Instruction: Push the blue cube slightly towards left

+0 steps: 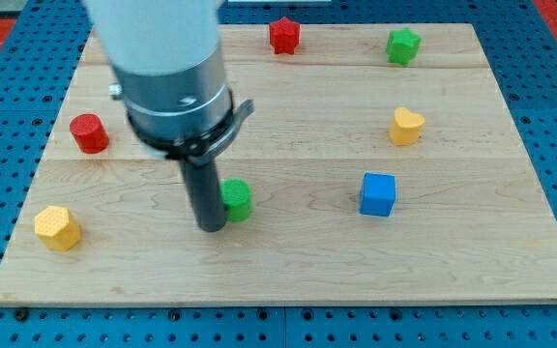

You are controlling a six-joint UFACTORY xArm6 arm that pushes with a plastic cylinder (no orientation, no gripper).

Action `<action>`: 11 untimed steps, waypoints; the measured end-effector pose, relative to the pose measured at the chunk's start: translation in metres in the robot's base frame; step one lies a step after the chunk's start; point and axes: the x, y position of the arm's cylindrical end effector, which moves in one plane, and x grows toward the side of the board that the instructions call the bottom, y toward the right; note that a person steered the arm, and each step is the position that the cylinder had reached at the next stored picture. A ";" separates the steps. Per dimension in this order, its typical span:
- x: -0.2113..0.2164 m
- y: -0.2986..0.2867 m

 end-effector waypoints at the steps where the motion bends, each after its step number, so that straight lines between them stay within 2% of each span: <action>1: 0.022 0.003; 2: 0.031 0.092; 3: 0.002 0.163; 4: -0.011 0.173; 6: -0.015 0.242; 9: -0.058 0.225; 11: -0.055 0.202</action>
